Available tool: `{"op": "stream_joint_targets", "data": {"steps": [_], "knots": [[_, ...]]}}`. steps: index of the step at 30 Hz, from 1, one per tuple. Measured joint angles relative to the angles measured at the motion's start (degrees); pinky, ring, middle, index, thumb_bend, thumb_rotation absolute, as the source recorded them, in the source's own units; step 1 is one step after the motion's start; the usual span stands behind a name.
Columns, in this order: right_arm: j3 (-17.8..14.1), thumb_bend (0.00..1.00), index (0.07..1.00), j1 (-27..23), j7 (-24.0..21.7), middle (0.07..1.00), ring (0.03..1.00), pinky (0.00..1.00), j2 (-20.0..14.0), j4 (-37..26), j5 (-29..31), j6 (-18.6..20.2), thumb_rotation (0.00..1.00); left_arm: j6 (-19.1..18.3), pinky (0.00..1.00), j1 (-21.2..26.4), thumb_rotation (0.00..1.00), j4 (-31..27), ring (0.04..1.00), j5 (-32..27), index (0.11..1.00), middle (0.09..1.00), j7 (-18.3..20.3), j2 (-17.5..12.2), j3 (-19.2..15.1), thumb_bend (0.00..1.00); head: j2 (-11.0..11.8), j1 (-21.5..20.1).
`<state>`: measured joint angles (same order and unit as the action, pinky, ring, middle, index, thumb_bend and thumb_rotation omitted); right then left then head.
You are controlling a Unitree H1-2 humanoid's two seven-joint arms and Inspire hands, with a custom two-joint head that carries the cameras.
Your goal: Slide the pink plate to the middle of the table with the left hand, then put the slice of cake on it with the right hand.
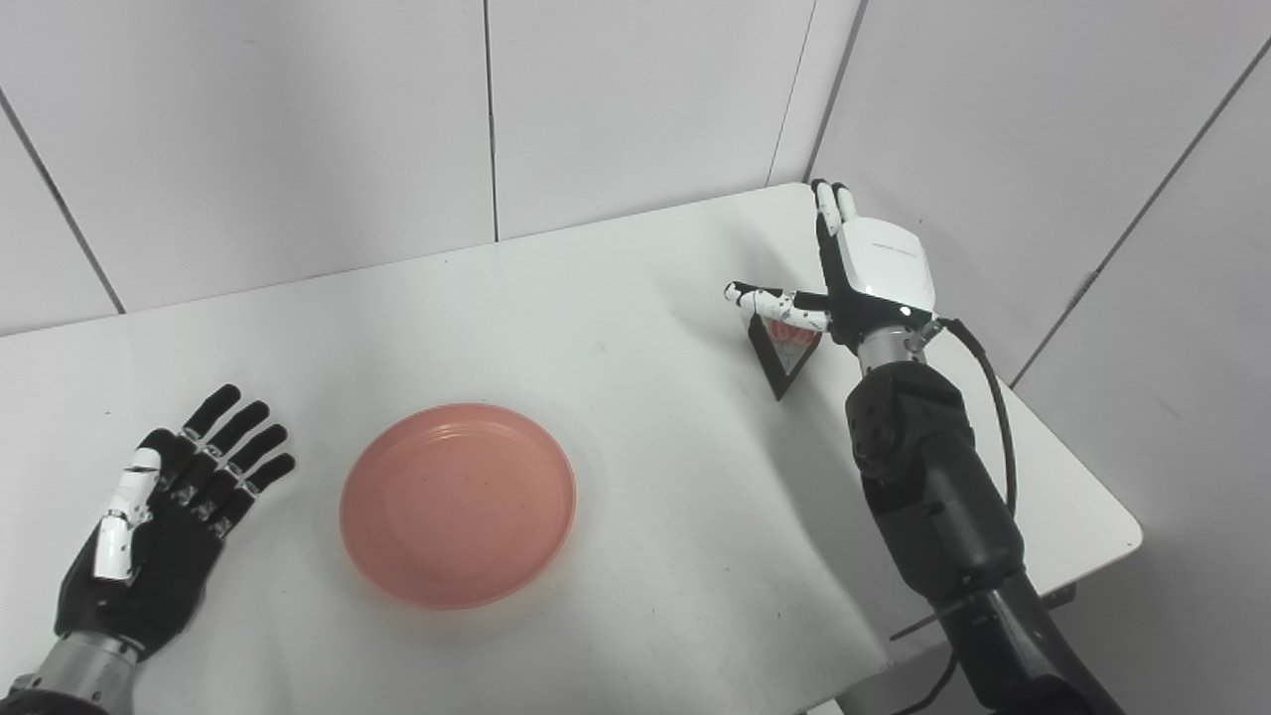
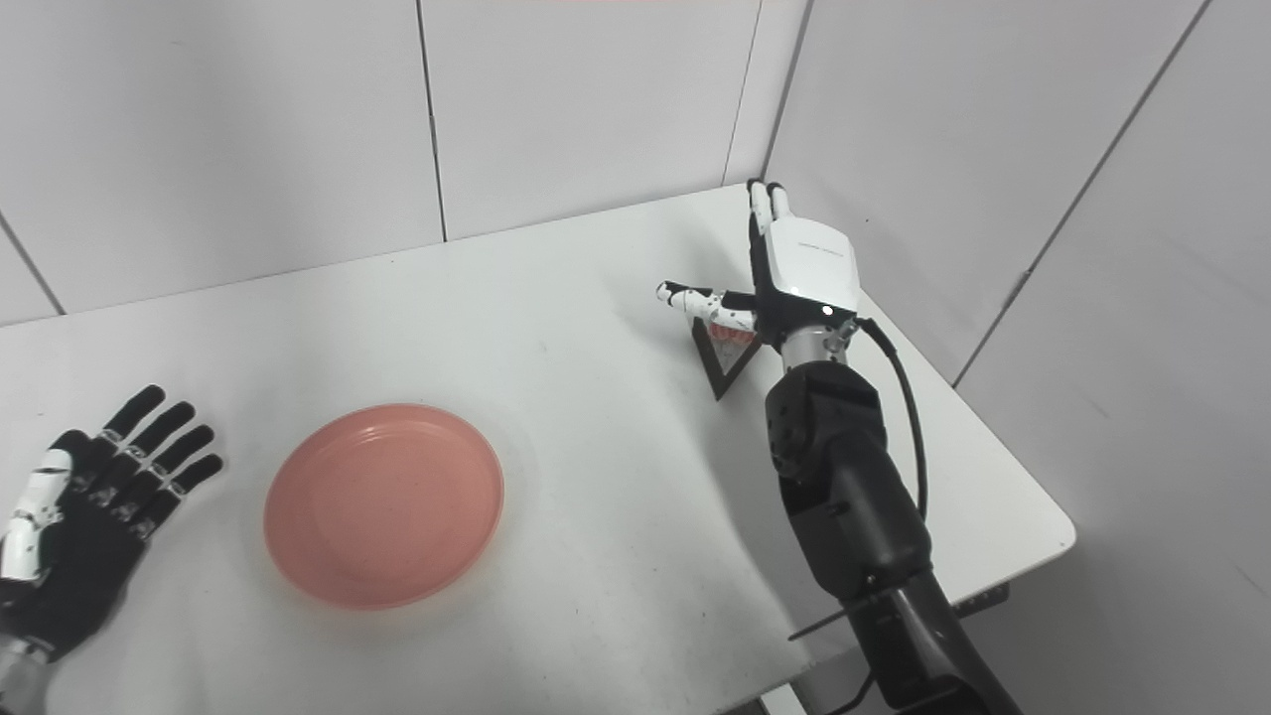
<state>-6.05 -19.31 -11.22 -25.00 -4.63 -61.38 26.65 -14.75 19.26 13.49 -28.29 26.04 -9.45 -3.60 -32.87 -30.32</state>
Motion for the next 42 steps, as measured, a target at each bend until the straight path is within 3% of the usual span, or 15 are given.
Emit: {"op": "stream_joint_targets", "data": {"steps": [7, 19, 31, 38, 42], "knots": [[-0.3, 0.97, 0.97, -1.0, -2.4, 0.974, 0.814, 0.54, 0.8, 3.3, -3.5, 0.0, 0.85, 0.0, 0.82, 0.0, 0.86, 0.1, 0.857, -0.6, 0.861, 0.876, 0.0, -0.5, 0.0, 0.43, -0.4, -0.3], [0.3, 0.99, 0.983, -3.5, -2.0, 0.983, 0.817, 0.55, 0.8, 11.9, -3.1, 0.0, 0.85, 0.0, 0.82, -0.1, 0.85, 0.0, 0.854, -0.7, 0.86, 0.874, 0.0, -1.3, 0.1, 0.43, -1.2, -0.4], [1.4, 0.98, 0.984, -4.2, -2.0, 0.978, 0.824, 0.56, 0.8, 15.1, -2.7, 0.0, 0.85, -0.1, 0.81, -0.2, 0.86, -0.3, 0.846, -0.8, 0.85, 0.866, -0.1, -1.5, 0.0, 0.43, -2.0, -0.7], [2.6, 0.95, 0.93, -4.3, -2.8, 0.927, 0.811, 0.57, 0.8, 15.1, -1.6, 0.0, 0.77, -0.4, 0.82, -0.3, 0.86, -0.5, 0.853, -0.8, 0.855, 0.872, -0.1, -1.5, 0.0, 0.43, -2.6, -0.5], [1.5, 0.93, 0.906, -5.1, -7.9, 0.898, 0.806, 0.59, 0.8, 14.2, -2.3, 0.0, 0.69, -0.6, 0.82, -0.4, 0.86, -0.8, 0.854, -0.8, 0.857, 0.875, -0.3, -1.5, -0.1, 0.43, -2.8, -0.5]]}}
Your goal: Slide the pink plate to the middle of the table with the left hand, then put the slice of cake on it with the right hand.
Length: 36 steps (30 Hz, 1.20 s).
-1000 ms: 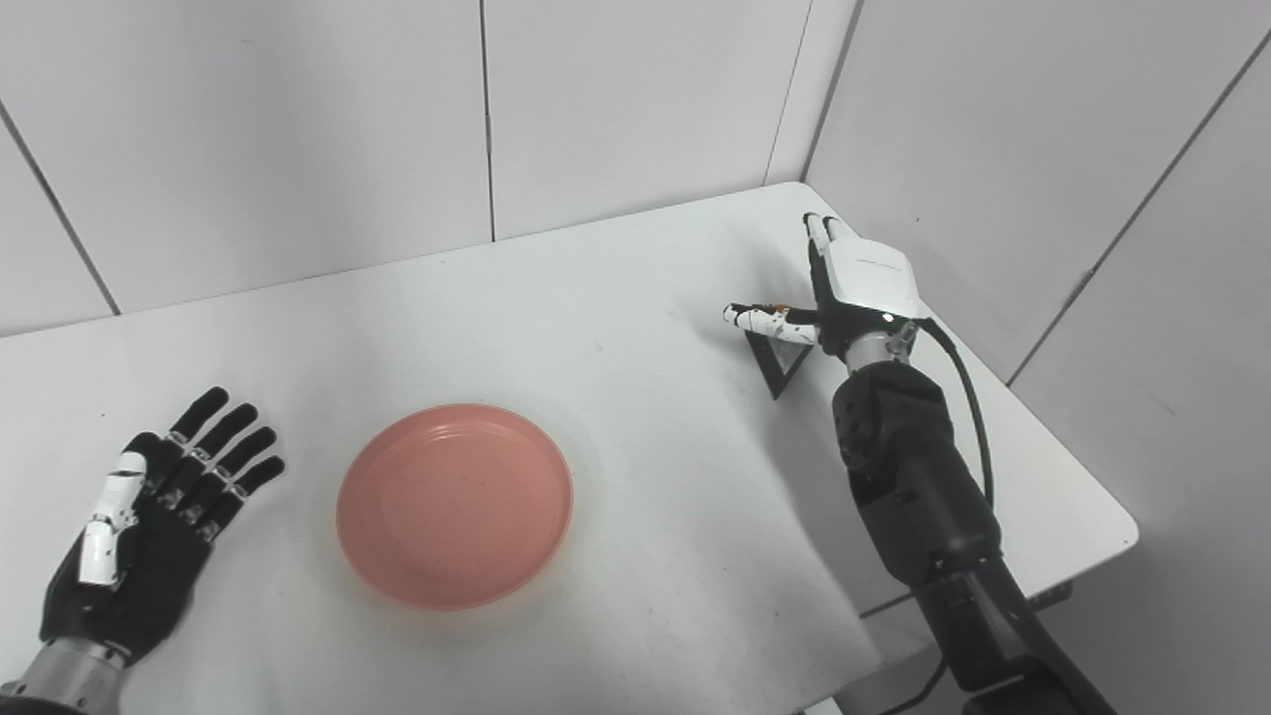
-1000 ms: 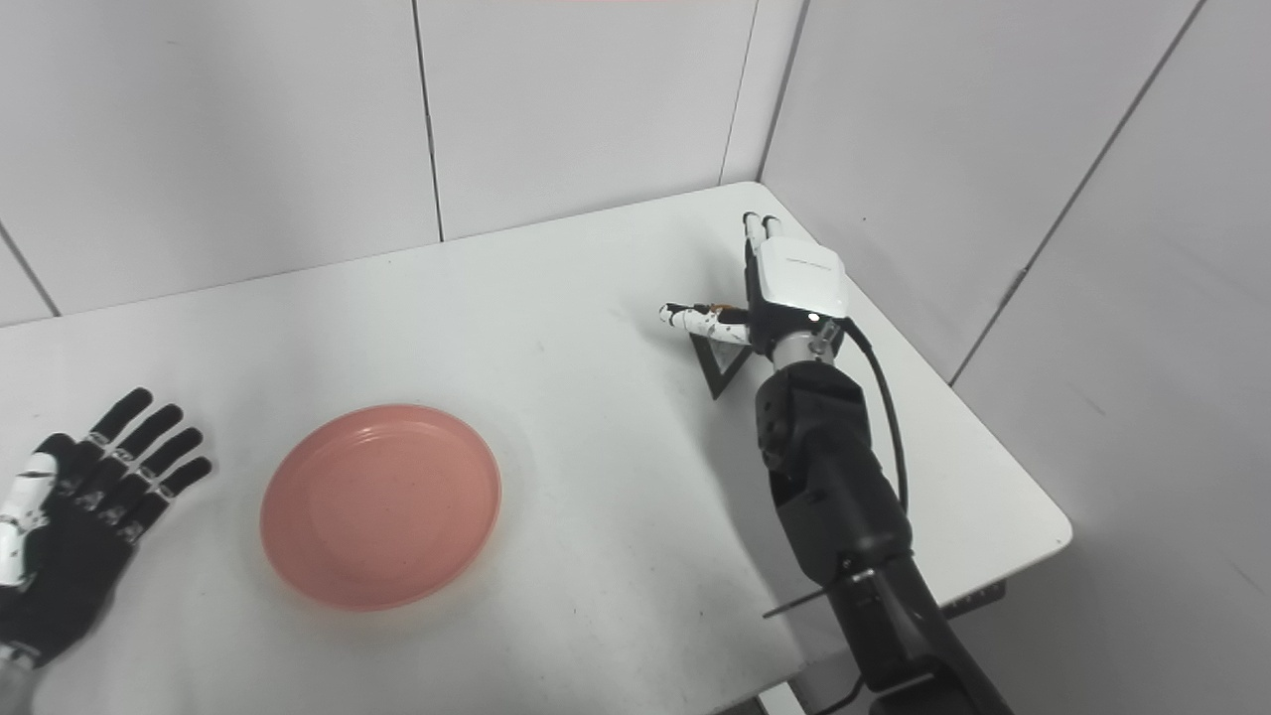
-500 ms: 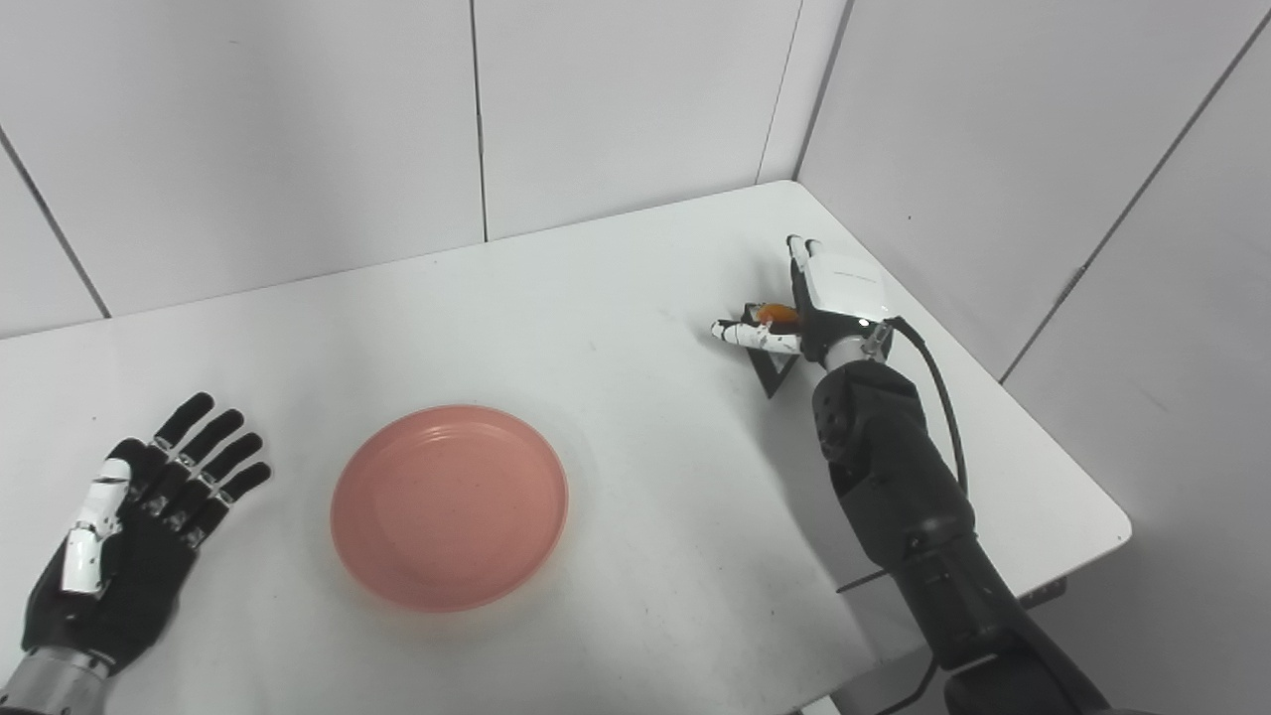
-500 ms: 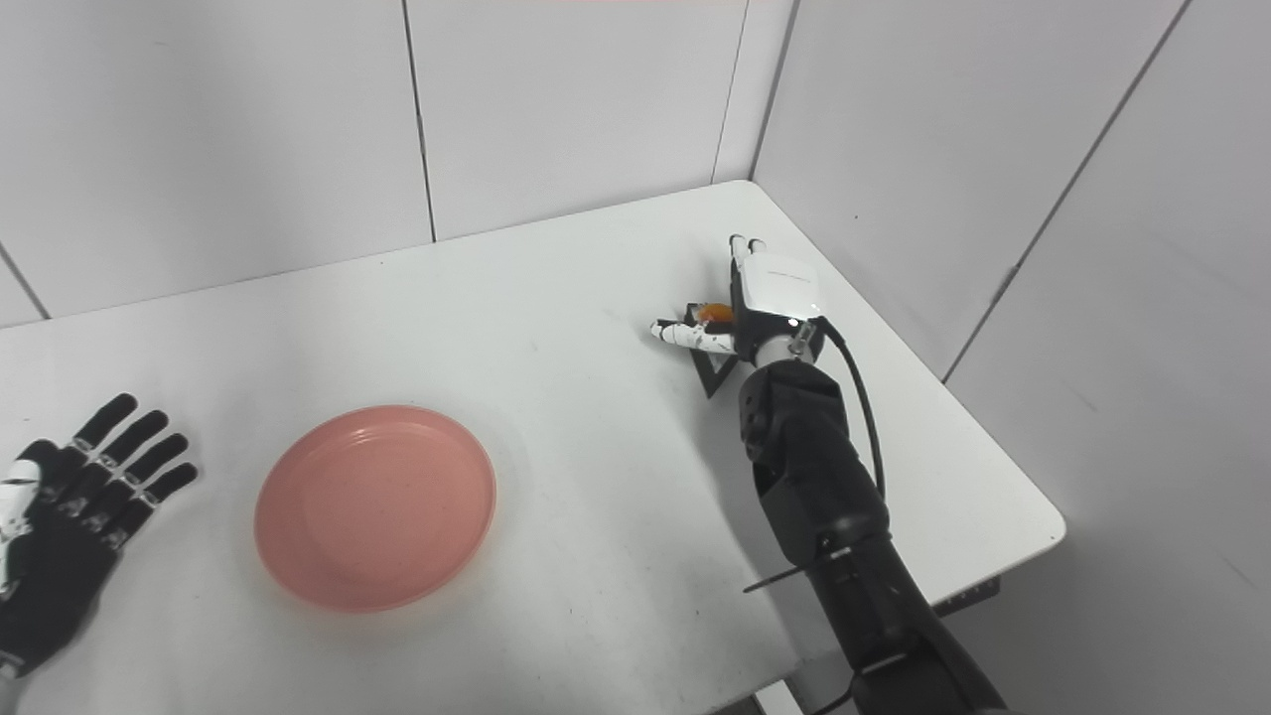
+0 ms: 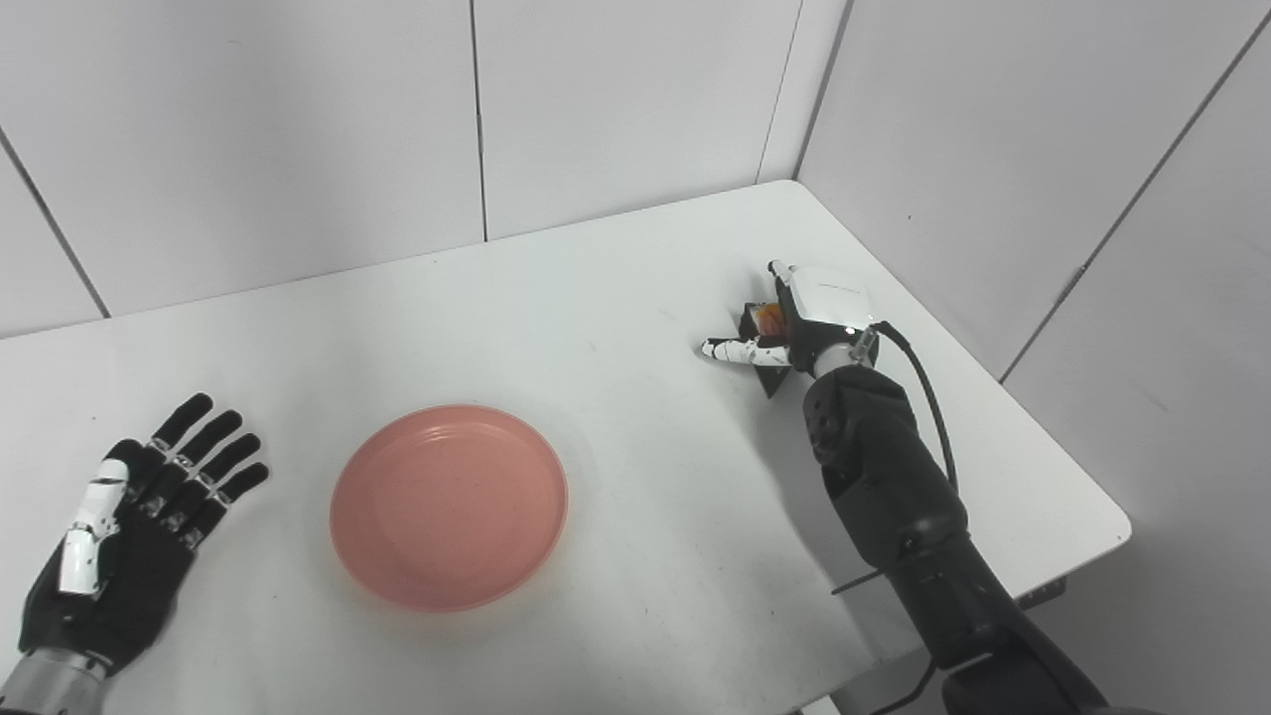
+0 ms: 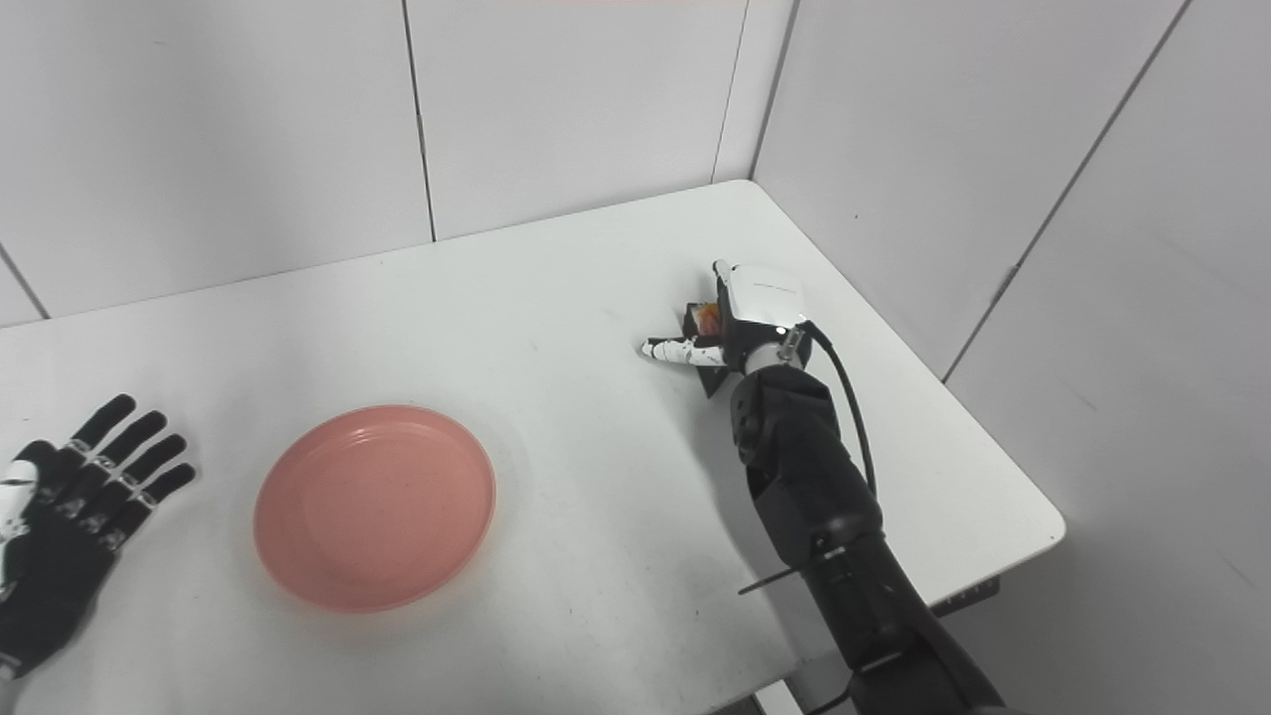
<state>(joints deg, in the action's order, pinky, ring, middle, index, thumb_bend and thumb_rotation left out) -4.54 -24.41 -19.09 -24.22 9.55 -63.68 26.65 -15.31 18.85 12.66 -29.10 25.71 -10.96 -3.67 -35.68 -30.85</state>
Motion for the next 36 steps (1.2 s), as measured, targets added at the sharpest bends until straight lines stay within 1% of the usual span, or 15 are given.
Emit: {"op": "stream_joint_targets", "data": {"steps": [1, 2, 3, 4, 5, 6, 7, 8, 11, 13, 17, 28, 32, 34, 36], "knots": [[-0.2, 0.91, 0.886, -0.1, -1.0, 0.874, 0.773, 0.57, 0.0, -0.2, 0.0, 0.0, 0.62, 0.0, 0.82, -0.1, 0.86, -0.1, 0.853, 0.0, 0.857, 0.874, -0.1, 0.0, 0.0, 0.43, -0.2, 0.0], [-0.3, 0.88, 0.841, -0.2, -2.0, 0.732, 0.624, 0.47, 0.0, -0.5, -0.4, 0.0, 0.48, 0.0, 0.82, -0.1, 0.86, -0.2, 0.853, 0.0, 0.857, 0.873, -0.2, 0.0, 0.0, 0.43, -0.2, 0.0], [-0.5, 0.87, 0.833, -0.3, -2.9, 0.705, 0.597, 0.45, 0.0, -0.9, -0.5, 0.0, 0.46, 0.0, 0.82, -0.1, 0.86, -0.2, 0.853, 0.0, 0.857, 0.873, -0.3, 0.0, 0.0, 0.43, -0.2, 0.0], [-0.6, 0.83, 0.772, -0.3, -3.5, 0.644, 0.541, 0.42, 0.0, -1.3, -0.3, 0.0, 0.33, -0.1, 0.82, -0.1, 0.86, -0.3, 0.854, 0.0, 0.857, 0.874, -0.3, 0.0, 0.0, 0.43, -0.3, 0.1], [-0.8, 0.82, 0.75, -0.3, -3.7, 0.622, 0.519, 0.4, 0.0, -1.7, -0.3, 0.0, 0.29, -0.1, 0.82, -0.1, 0.86, -0.3, 0.855, 0.0, 0.858, 0.875, -0.3, 0.0, 0.0, 0.43, -0.3, 0.1], [-1.2, 0.79, 0.686, -0.3, -3.8, 0.563, 0.461, 0.36, 0.1, -2.2, -0.1, 0.0, 0.2, -0.1, 0.82, -0.1, 0.87, -0.3, 0.856, 0.0, 0.86, 0.876, -0.3, 0.0, 0.1, 0.43, -0.3, 0.1], [-1.6, 0.61, 0.572, -0.5, -4.2, 0.477, 0.382, 0.31, 0.1, -2.5, 0.2, 0.0, 0.11, -0.1, 0.82, -0.1, 0.87, -0.3, 0.856, 0.0, 0.86, 0.876, -0.3, 0.0, 0.1, 0.43, -0.4, 0.1], [-1.8, 0.56, 0.548, -0.6, -4.4, 0.448, 0.366, 0.29, 0.2, -2.5, 0.3, 0.0, 0.04, -0.1, 0.82, -0.1, 0.87, -0.3, 0.856, 0.0, 0.86, 0.876, -0.3, -0.1, 0.1, 0.43, -0.5, 0.2], [-2.9, 0.53, 0.531, -0.9, -4.8, 0.443, 0.373, 0.29, 1.0, -3.3, 0.1, 0.0, 0.01, -0.1, 0.83, -0.2, 0.87, -0.3, 0.857, 0.0, 0.861, 0.877, -0.3, -0.1, 0.1, 0.44, -0.6, 0.3], [-3.2, 0.53, 0.505, -1.6, -5.7, 0.465, 0.412, 0.33, 1.7, -3.9, -1.2, 0.0, 0.0, -0.1, 0.83, -0.2, 0.87, -0.3, 0.86, 0.0, 0.862, 0.878, -0.3, -0.1, 0.2, 0.44, -0.6, 0.4], [-4.3, 0.52, 0.522, -1.7, -7.1, 0.45, 0.373, 0.29, 2.3, -3.9, -2.4, 0.0, 0.0, -0.1, 0.83, -0.3, 0.86, -0.5, 0.861, 0.0, 0.863, 0.88, -0.3, -0.1, 0.3, 0.44, -0.6, 0.4], [-4.1, 0.52, 0.54, -1.9, -8.3, 0.425, 0.325, 0.25, 1.4, -3.9, -2.4, 0.0, 0.0, -0.1, 0.83, -0.3, 0.86, -0.5, 0.86, 0.0, 0.861, 0.877, -0.3, -0.2, 0.4, 0.44, -0.5, 1.1], [-4.1, 0.52, 0.539, -1.9, -8.3, 0.424, 0.346, 0.27, 0.4, -4.3, -1.7, 0.0, 0.0, -0.1, 0.83, -0.4, 0.86, -1.0, 0.863, 0.1, 0.865, 0.88, -0.9, -0.2, 0.6, 0.45, -0.4, 2.4], [-4.1, 0.52, 0.537, -1.7, -8.3, 0.437, 0.367, 0.28, 0.4, -6.4, -0.6, 0.0, 0.0, -0.1, 0.84, -0.8, 0.86, -1.6, 0.871, 0.2, 0.871, 0.886, -1.4, -0.2, 0.8, 0.45, -0.4, 3.4], [-4.0, 0.52, 0.532, -1.6, -8.5, 0.45, 0.376, 0.29, 0.6, -9.2, -0.4, 0.0, 0.0, -0.1, 0.84, -1.1, 0.85, -2.1, 0.872, 0.3, 0.871, 0.886, -1.7, -0.1, 1.3, 0.45, -0.7, 5.6]]}}
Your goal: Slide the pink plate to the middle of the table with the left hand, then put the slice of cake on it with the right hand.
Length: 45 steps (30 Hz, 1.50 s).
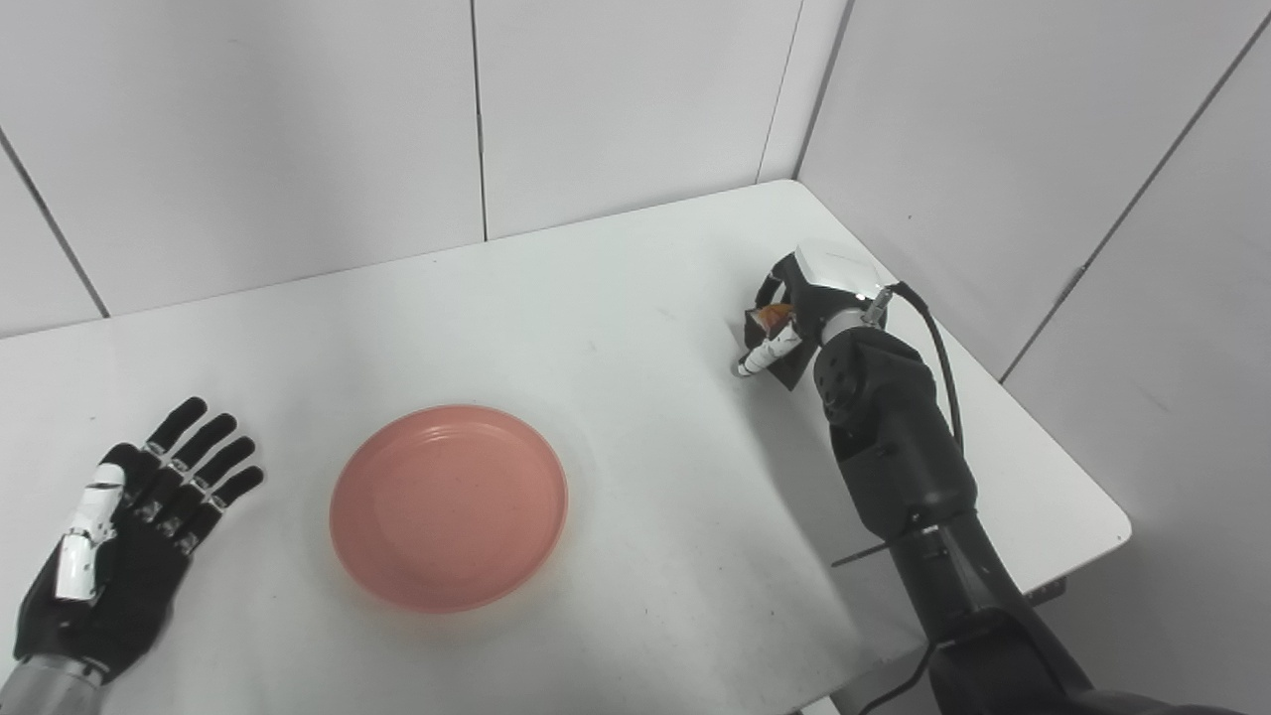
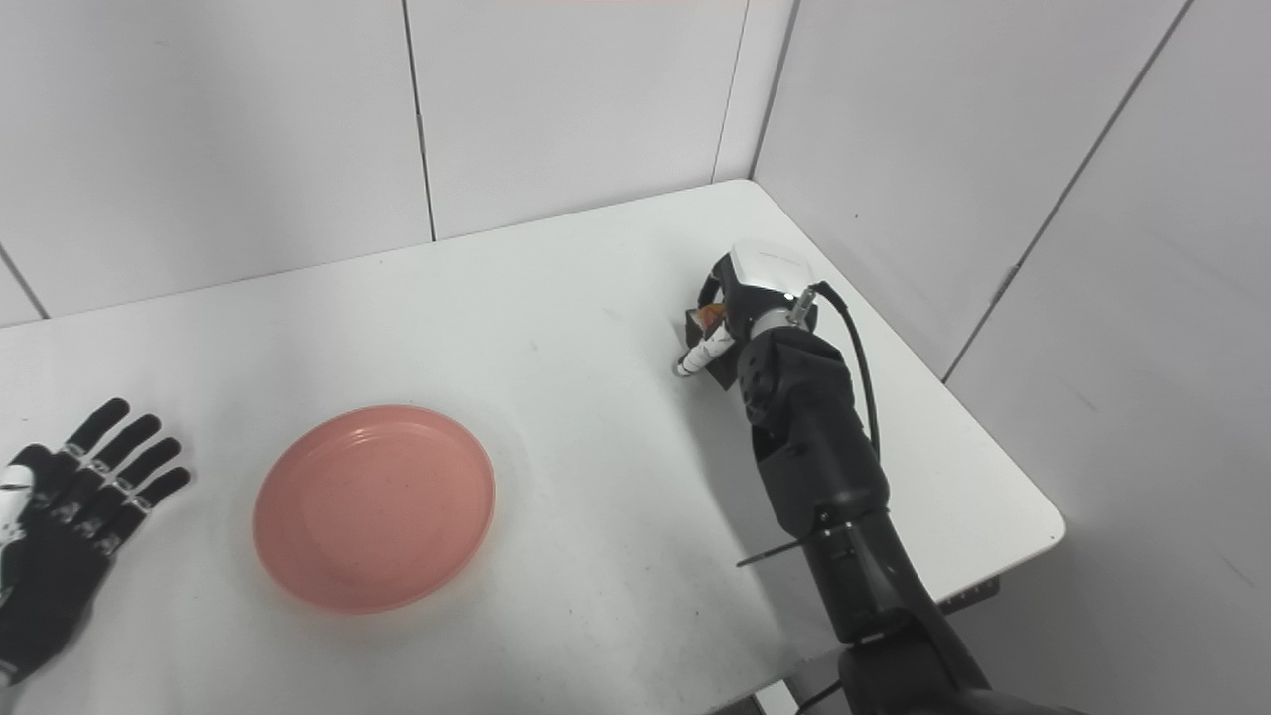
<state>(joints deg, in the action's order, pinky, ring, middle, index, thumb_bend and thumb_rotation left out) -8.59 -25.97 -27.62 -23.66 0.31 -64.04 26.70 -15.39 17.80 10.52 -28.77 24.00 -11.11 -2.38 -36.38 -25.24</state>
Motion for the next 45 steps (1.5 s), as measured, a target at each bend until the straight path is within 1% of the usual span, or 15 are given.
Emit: {"op": "stream_joint_targets", "data": {"steps": [4, 7, 10, 11, 13, 15, 19, 24, 28, 31, 33, 36, 38, 43, 45], "knots": [[1.6, 0.52, 0.542, -0.3, -0.3, 0.434, 0.366, 0.27, 0.0, -4.7, 0.9, 0.0, 0.0, 0.0, 0.86, -0.6, 0.87, -1.5, 0.885, 1.1, 0.886, 0.901, -1.2, 0.6, 1.2, 0.45, -0.3, 2.2], [4.5, 0.52, 0.543, -0.1, -0.5, 0.428, 0.366, 0.28, 0.0, -10.7, 3.5, -0.3, 0.0, -0.6, 0.88, -1.7, 0.9, -4.0, 0.905, 2.3, 0.901, 0.919, -3.7, 1.9, 2.0, 0.44, -0.7, 9.4], [7.3, 0.52, 0.536, -1.2, -1.3, 0.412, 0.344, 0.26, 0.2, -14.7, 4.9, -0.3, 0.0, -1.8, 0.9, -2.7, 0.93, -6.5, 0.917, 3.7, 0.91, 0.927, -6.1, 4.2, 3.7, 0.43, -0.6, 10.5], [8.1, 0.52, 0.534, -1.6, -1.4, 0.409, 0.333, 0.24, 0.4, -15.5, 5.2, -0.3, 0.0, -2.2, 0.91, -2.8, 0.96, -7.1, 0.926, 3.8, 0.916, 0.937, -6.7, 5.0, 4.3, 0.42, -0.6, 10.7], [9.9, 0.52, 0.533, -2.4, -2.0, 0.405, 0.324, 0.24, 0.9, -16.8, 5.9, -0.3, 0.0, -3.1, 0.91, -2.9, 0.99, -8.0, 0.934, 4.9, 0.922, 0.944, -7.5, 6.1, 5.1, 0.41, -0.9, 15.3], [11.5, 0.52, 0.504, -3.1, -2.3, 0.445, 0.297, 0.21, 1.4, -17.3, 6.5, -0.3, 0.0, -3.5, 0.92, -2.9, 1.0, -8.2, 0.935, 5.7, 0.93, 0.946, -8.7, 6.8, 5.8, 0.4, -0.9, 15.7], [15.1, 0.53, 0.486, -4.0, -2.5, 0.474, 0.296, 0.21, 2.5, -17.6, 8.1, -0.6, 0.0, -4.3, 0.92, -2.8, 1.0, -9.1, 0.939, 7.7, 0.94, 0.951, -11.4, 8.7, 6.9, 0.37, -1.7, 21.0], [19.2, 0.52, 0.535, -5.2, -2.4, 0.413, 0.317, 0.23, 4.9, -17.6, 10.8, -2.0, 0.0, -5.1, 0.92, -2.4, 1.0, -9.3, 0.929, 9.8, 0.923, 0.939, -12.8, 11.0, 8.2, 0.38, -2.6, 24.2], [22.3, 0.53, 0.489, -5.2, -2.1, 0.47, 0.281, 0.2, 6.5, -17.6, 11.4, -3.1, 0.0, -6.0, 0.92, -2.0, 1.0, -9.5, 0.928, 10.6, 0.919, 0.934, -13.8, 12.2, 8.5, 0.37, -2.9, 25.1], [23.8, 0.53, 0.485, -5.2, -2.1, 0.475, 0.29, 0.21, 7.6, -17.6, 11.3, -3.2, 0.0, -6.1, 0.92, -1.9, 1.0, -9.6, 0.929, 11.1, 0.922, 0.933, -14.3, 12.6, 8.8, 0.36, -3.6, 26.7], [24.7, 0.52, 0.521, -5.1, -2.0, 0.419, 0.297, 0.22, 8.1, -17.5, 11.4, -3.6, 0.0, -6.1, 0.92, -1.9, 1.0, -9.5, 0.926, 11.3, 0.923, 0.932, -14.4, 12.8, 9.0, 0.36, -4.0, 27.4], [26.1, 0.53, 0.489, -5.1, -1.8, 0.47, 0.296, 0.21, 9.3, -17.5, 11.4, -4.2, 0.0, -6.2, 0.91, -1.7, 1.0, -9.5, 0.92, 11.9, 0.925, 0.93, -15.4, 13.2, 9.5, 0.36, -4.7, 28.3], [27.0, 0.52, 0.516, -4.9, -1.3, 0.42, 0.3, 0.21, 10.2, -17.3, 11.4, -4.7, 0.0, -6.4, 0.91, -1.6, 1.0, -9.6, 0.92, 12.2, 0.925, 0.928, -15.9, 13.6, 10.0, 0.36, -4.9, 28.5], [28.8, 0.52, 0.531, -3.6, 0.2, 0.408, 0.313, 0.23, 11.0, -16.5, 12.2, -6.3, 0.0, -6.6, 0.91, -1.5, 1.0, -9.6, 0.915, 12.3, 0.92, 0.926, -16.6, 13.9, 10.8, 0.37, -5.8, 29.1], [29.9, 0.53, 0.497, -2.6, 0.4, 0.458, 0.294, 0.22, 11.2, -16.1, 12.3, -6.5, 0.0, -6.6, 0.9, -1.4, 1.0, -9.6, 0.912, 12.3, 0.917, 0.924, -16.8, 13.9, 10.9, 0.37, -6.1, 29.1]]}}
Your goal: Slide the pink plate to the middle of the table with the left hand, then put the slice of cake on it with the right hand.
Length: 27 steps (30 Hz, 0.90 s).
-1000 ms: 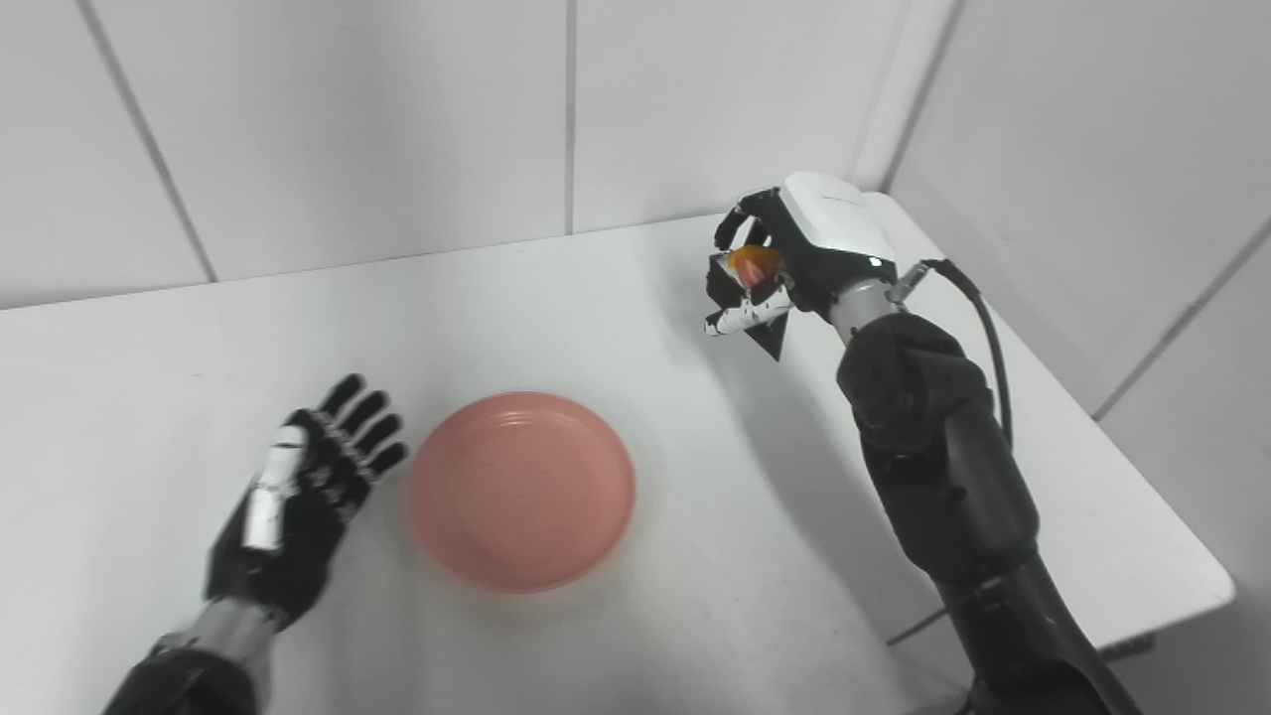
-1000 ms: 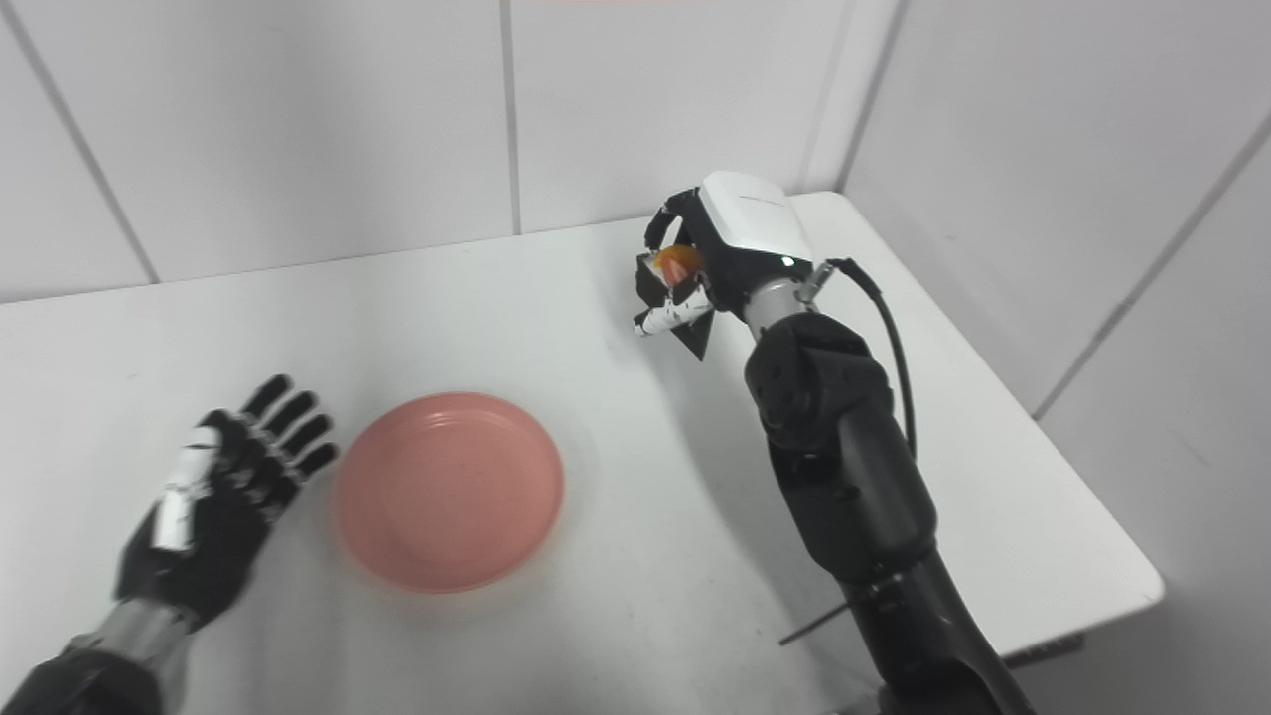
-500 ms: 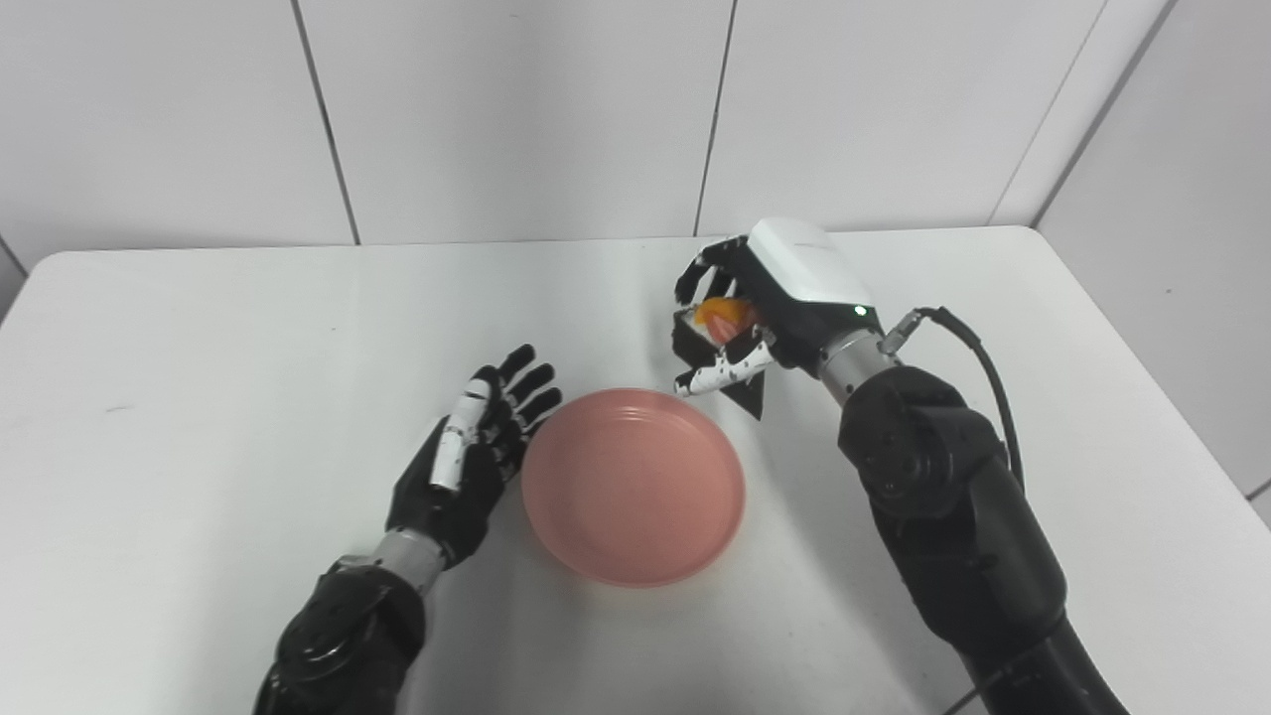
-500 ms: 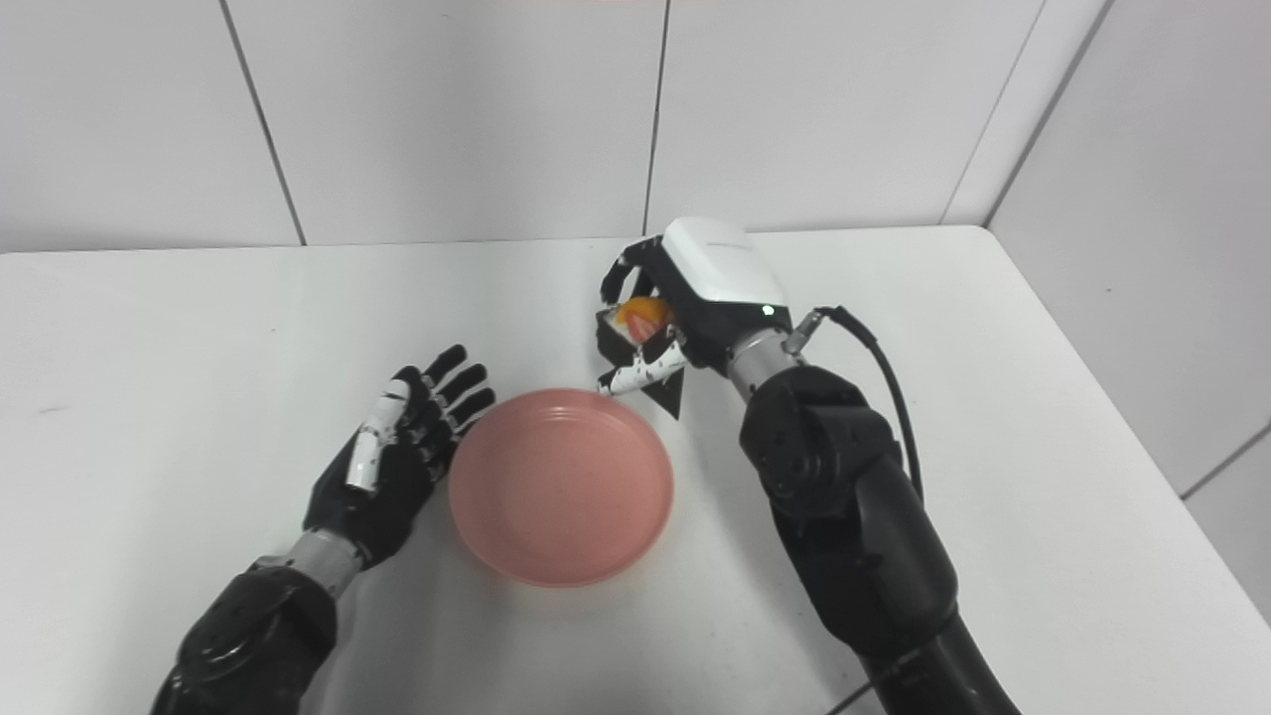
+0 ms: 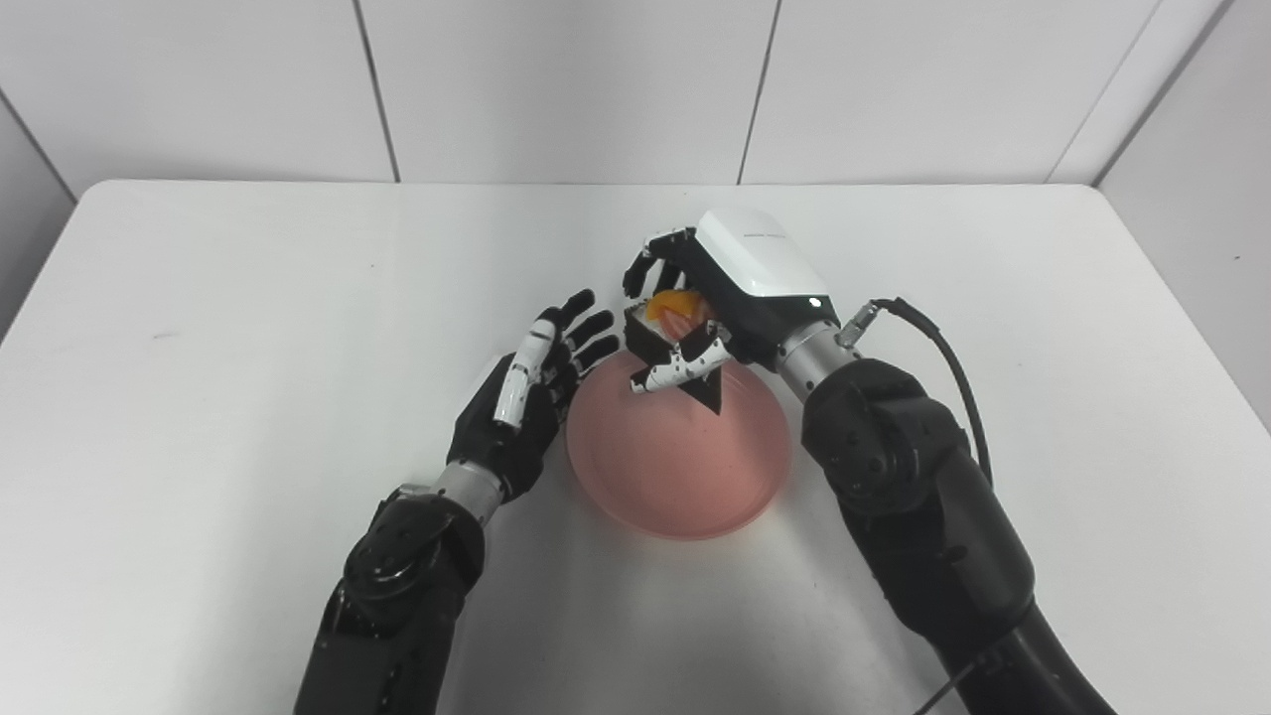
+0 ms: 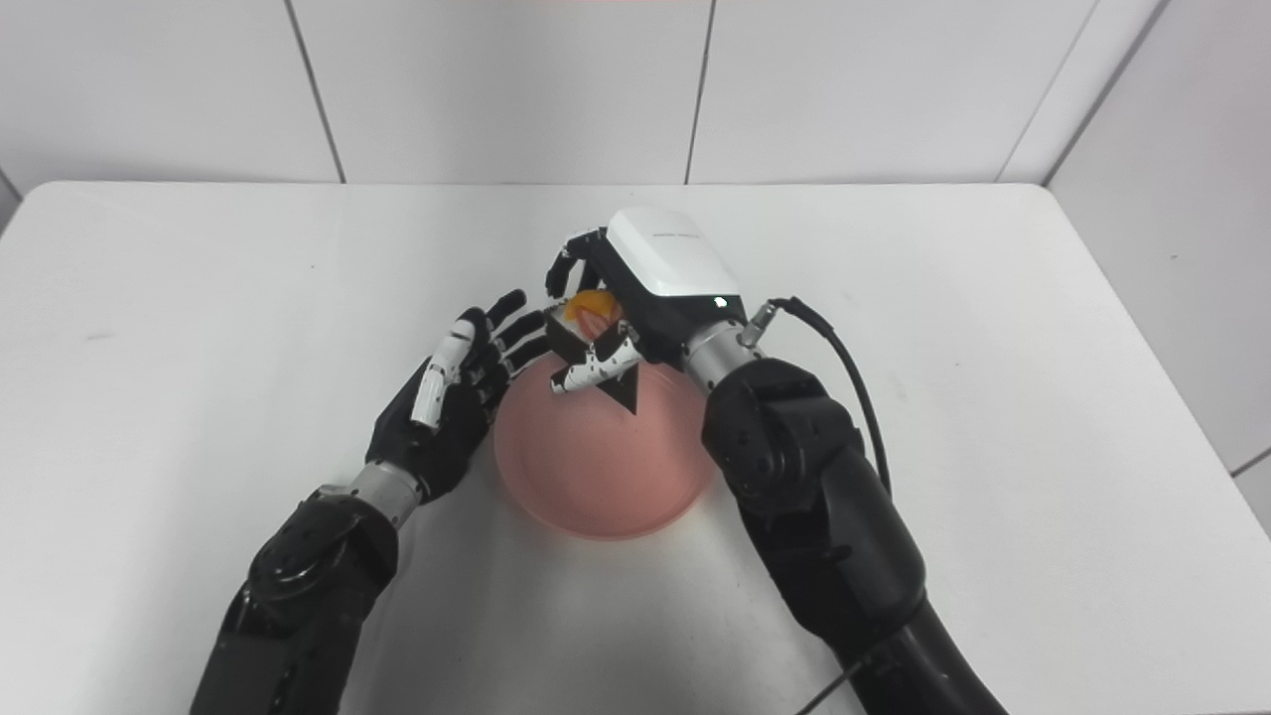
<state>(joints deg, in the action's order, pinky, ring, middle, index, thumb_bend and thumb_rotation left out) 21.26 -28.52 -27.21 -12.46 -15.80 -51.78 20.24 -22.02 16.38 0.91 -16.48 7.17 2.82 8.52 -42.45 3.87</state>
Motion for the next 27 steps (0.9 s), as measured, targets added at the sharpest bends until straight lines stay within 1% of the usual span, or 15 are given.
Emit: {"op": "stream_joint_targets", "data": {"steps": [2, 5, 8, 14, 19, 24, 25, 26, 27], "knots": [[1.2, 0.53, 0.489, 1.0, 0.0, 0.47, 0.284, 0.21, 0.2, 0.1, 0.1, -0.5, 0.0, -0.1, 0.9, 0.0, 1.0, -0.1, 0.912, 0.1, 0.918, 0.925, -0.2, 0.0, 0.2, 0.38, 0.0, 0.0], [2.1, 0.53, 0.486, 2.3, 0.0, 0.474, 0.275, 0.2, 0.4, -0.2, 0.1, -1.0, 0.0, -0.6, 0.89, 0.2, 1.0, -0.2, 0.909, 0.2, 0.913, 0.922, -0.6, 0.0, 0.3, 0.37, -0.6, 0.1], [2.4, 0.53, 0.486, 3.1, -0.2, 0.476, 0.289, 0.22, 0.2, -0.9, 0.0, -1.0, 0.0, -0.7, 0.9, 0.2, 1.0, -0.3, 0.913, 0.1, 0.919, 0.926, -1.2, 0.0, 0.5, 0.36, -1.1, 0.1], [2.6, 0.53, 0.486, 4.2, -0.3, 0.476, 0.285, 0.2, -0.9, -1.5, -1.1, -1.0, 0.0, -0.9, 0.9, 0.3, 1.0, -0.4, 0.919, -0.1, 0.922, 0.933, -1.3, -0.2, 0.8, 0.37, -1.5, -0.2], [2.5, 0.53, 0.486, 5.0, -0.1, 0.476, 0.297, 0.22, -1.6, -1.4, -1.1, -1.4, 0.0, -1.0, 0.9, 0.4, 1.0, -0.5, 0.92, -0.1, 0.925, 0.935, -1.3, -0.5, 1.1, 0.37, -1.7, -0.2], [2.5, 0.53, 0.486, 6.0, 1.9, 0.477, 0.313, 0.23, -1.7, 1.0, -0.9, -3.2, 0.0, -1.0, 0.89, 0.4, 1.0, -0.5, 0.914, -0.1, 0.915, 0.926, -1.3, -0.6, 1.2, 0.37, -1.8, -0.2], [2.5, 0.52, 0.513, 6.2, 2.5, 0.434, 0.319, 0.24, -1.7, 1.6, -0.9, -3.5, 0.0, -1.0, 0.89, 0.4, 1.0, -0.5, 0.913, -0.1, 0.915, 0.924, -1.3, -0.6, 1.2, 0.37, -1.8, -0.3], [2.5, 0.52, 0.515, 6.4, 3.1, 0.432, 0.326, 0.25, -1.6, 2.6, -0.9, -4.1, 0.0, -1.0, 0.89, 0.4, 1.0, -0.5, 0.91, -0.1, 0.914, 0.922, -1.3, -0.6, 1.3, 0.37, -1.8, -0.4], [2.5, 0.52, 0.505, 6.5, 3.8, 0.448, 0.327, 0.25, -1.6, 3.5, -0.9, -4.5, 0.0, -1.0, 0.88, 0.4, 1.0, -0.5, 0.909, -0.1, 0.913, 0.921, -1.3, -0.6, 1.3, 0.37, -1.8, -0.4]]}}
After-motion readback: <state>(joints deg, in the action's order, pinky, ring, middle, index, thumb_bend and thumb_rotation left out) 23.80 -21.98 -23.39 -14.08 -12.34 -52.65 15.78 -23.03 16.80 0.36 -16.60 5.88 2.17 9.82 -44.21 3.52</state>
